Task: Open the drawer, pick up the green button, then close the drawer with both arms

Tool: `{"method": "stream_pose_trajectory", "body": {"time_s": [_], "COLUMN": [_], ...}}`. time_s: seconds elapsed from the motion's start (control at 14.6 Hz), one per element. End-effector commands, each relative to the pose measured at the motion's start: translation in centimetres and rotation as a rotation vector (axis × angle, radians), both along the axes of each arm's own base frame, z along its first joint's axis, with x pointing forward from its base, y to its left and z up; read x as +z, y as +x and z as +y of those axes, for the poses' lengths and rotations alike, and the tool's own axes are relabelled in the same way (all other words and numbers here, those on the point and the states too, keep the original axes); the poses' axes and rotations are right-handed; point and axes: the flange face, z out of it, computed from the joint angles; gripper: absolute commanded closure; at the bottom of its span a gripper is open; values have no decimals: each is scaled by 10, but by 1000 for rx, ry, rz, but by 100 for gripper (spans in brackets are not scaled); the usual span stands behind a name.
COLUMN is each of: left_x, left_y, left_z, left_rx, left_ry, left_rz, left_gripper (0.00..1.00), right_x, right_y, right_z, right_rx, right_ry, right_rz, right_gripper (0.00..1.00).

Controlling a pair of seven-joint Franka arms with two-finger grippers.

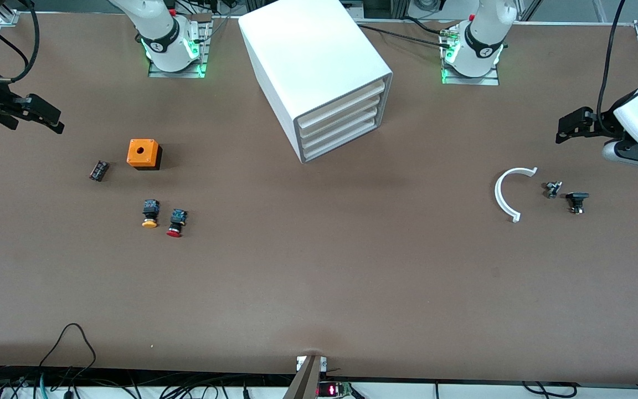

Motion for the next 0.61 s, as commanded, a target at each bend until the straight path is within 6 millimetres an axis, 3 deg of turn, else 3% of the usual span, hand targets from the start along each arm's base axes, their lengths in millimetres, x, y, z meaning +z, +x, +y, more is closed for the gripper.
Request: {"method": "stream_pose_trajectory", "body": {"time_s": [0.0, 0.55], "left_x": [8, 9], "left_y": [-1, 1], "left_z": [-1, -1], "left_rx": [-25, -16], "left_ry": [-19, -17], "left_rz": [-17, -17], "left_gripper": [0, 0], "right_x": [8, 13], "right_y": [-4, -1], "right_z": [-2, -2], "right_rx": [11, 13], "right_ry": [-8, -9], "right_rz": [-3, -14], "right_gripper": [0, 0]}}
